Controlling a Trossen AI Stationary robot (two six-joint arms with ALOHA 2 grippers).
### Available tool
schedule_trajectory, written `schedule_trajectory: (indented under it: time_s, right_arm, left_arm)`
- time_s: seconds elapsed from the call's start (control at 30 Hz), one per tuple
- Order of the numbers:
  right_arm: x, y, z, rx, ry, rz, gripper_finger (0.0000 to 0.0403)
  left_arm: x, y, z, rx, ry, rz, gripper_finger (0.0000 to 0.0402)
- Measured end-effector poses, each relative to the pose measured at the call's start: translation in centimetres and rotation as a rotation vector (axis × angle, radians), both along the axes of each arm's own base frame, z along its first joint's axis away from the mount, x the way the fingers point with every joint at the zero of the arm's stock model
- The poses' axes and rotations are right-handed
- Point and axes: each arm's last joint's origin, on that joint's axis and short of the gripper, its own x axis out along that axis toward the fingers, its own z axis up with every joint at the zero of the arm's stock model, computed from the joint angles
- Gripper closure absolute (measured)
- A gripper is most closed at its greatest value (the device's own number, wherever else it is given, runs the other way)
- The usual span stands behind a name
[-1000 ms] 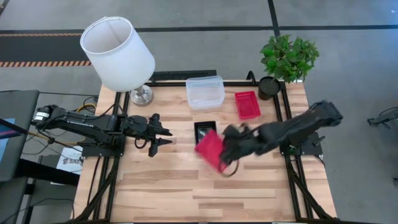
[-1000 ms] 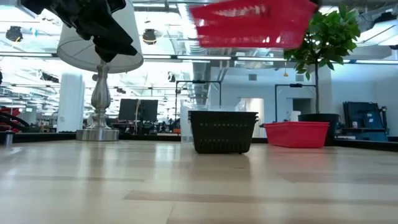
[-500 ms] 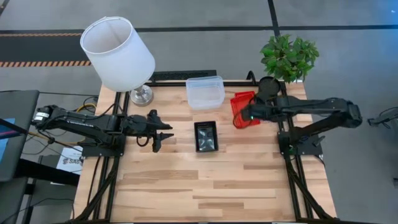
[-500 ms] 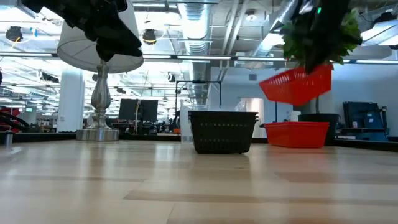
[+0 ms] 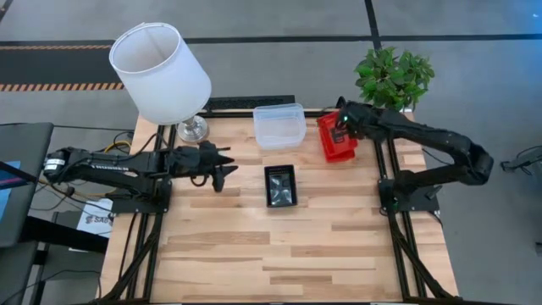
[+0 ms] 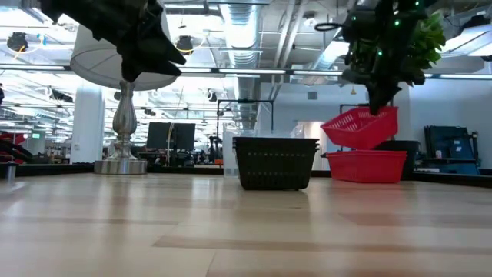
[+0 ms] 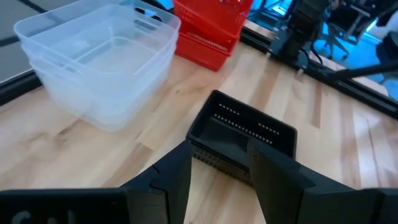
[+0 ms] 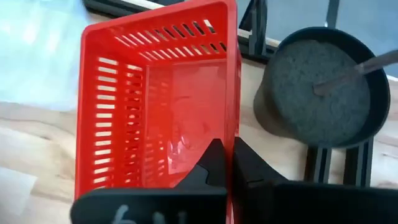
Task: Stack baskets by color
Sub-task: Stack the bottom red bin on the red bin
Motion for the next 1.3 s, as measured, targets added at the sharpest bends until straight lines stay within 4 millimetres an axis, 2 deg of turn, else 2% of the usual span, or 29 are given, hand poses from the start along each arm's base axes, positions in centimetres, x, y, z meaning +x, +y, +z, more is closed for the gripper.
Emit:
schedule_trajectory:
  time_s: [0.3,0.43,0.6,0.83,1.3]
  right_arm:
    - [-0.8,-1.6,0.0,0.037,-0.025,0.013,0.0400]
    - [-0.2,-2.2,-1.1,0.056,0.004,0.026,0.0400]
    - [0.3,-2.3,-2.5,0.120,0.004,0.059,0.0400]
    - [0.1,-2.3,-2.2,0.145,-0.045,0.047,0.0397]
    - [0.0,-2.4,-2.3,0.179,-0.071,0.057,0.0268]
  left_arm:
    - [0.0,0.3,0.0,-0.024,-0.010,0.032,0.0258]
    - [0.0,0.3,0.0,-0.017,-0.009,0.044,0.0258]
    - [0.0,0.4,0.0,-0.016,-0.009,0.048,0.0258]
    - [0.0,0.4,0.0,-0.016,-0.008,0.047,0.0258]
    - [0.0,0.4,0.0,-0.013,-0.007,0.045,0.0258]
